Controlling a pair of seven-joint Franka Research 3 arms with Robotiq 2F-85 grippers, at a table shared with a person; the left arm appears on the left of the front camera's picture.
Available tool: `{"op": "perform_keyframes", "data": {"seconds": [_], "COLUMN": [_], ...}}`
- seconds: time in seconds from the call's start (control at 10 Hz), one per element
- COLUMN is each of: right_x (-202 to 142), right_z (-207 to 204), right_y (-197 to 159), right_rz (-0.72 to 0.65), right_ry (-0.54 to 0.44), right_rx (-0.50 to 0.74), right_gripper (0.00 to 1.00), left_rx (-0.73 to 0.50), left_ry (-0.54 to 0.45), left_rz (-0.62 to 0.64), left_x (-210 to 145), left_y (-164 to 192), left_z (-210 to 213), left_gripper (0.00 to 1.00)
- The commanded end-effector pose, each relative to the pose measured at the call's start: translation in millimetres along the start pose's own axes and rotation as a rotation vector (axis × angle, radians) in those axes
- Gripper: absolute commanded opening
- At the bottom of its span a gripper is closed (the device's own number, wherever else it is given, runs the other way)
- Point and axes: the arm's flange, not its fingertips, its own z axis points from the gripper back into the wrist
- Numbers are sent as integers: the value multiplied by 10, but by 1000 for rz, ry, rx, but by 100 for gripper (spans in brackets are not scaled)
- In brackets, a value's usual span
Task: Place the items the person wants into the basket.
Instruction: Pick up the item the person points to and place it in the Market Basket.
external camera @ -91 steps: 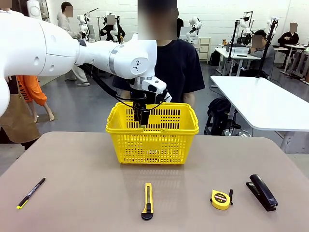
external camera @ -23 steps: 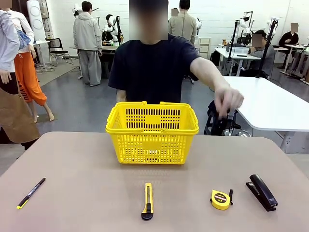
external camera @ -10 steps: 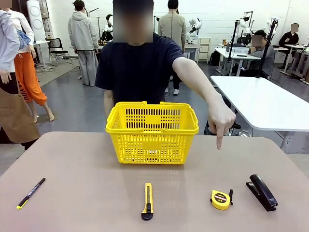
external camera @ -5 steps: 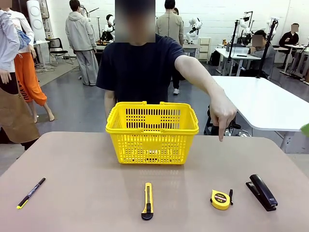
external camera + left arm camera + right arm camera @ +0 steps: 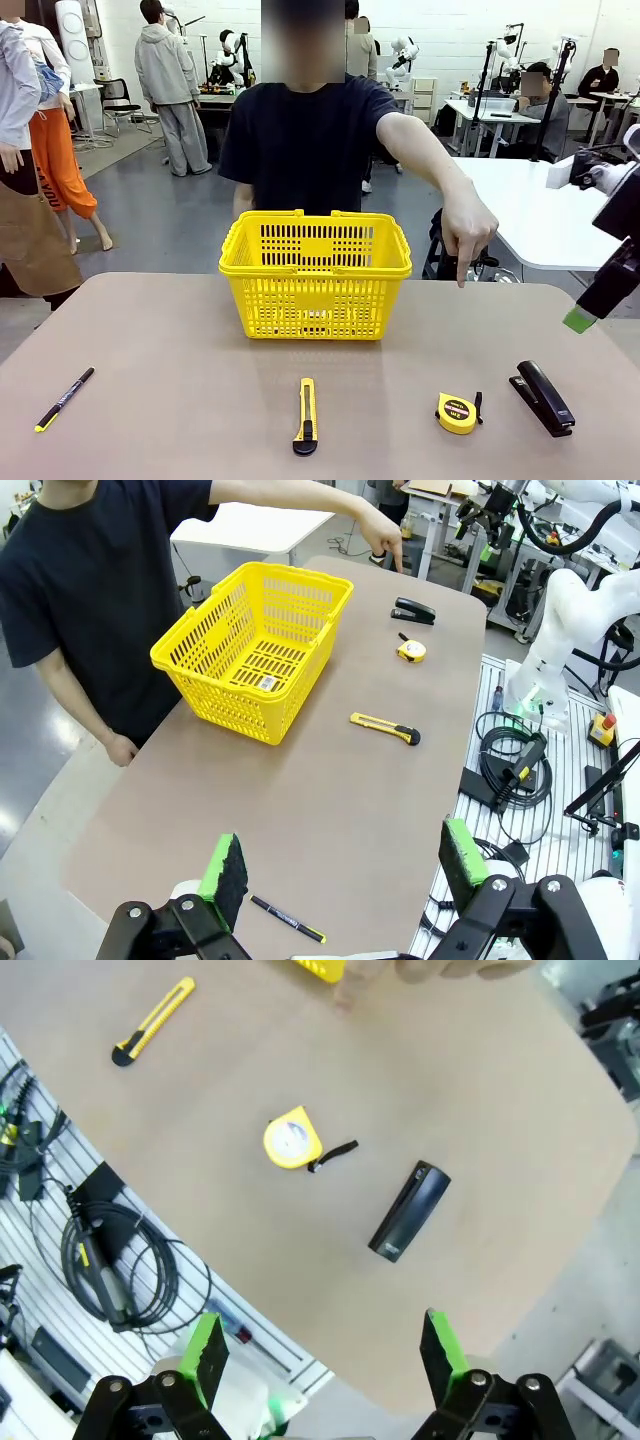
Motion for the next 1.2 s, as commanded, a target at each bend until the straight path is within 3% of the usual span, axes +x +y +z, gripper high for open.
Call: {"op": "perform_keyframes", "data": {"seconds": [0.0, 0.7, 1.0, 1.1], "right_x": [-18, 6, 556, 678], "right_z": [-4, 6, -530, -731], "right_y": [-45, -2, 139, 181], "right_rz": [-15, 11, -333, -373], "right_ry": [-12, -8, 127, 173], "right_rx": [-15, 10, -2, -10], "right_gripper": [100, 100, 100, 100], "left_rx": [-8, -8, -8, -8], "left_ry": [-19, -19, -19, -19], "left_rz": [-23, -23, -23, -23], "left_x": [-7, -7, -7, -7], "left_y": [7, 7, 7, 7], "left_z": [10, 10, 10, 10], "left_gripper": [100, 100, 100, 100]}}
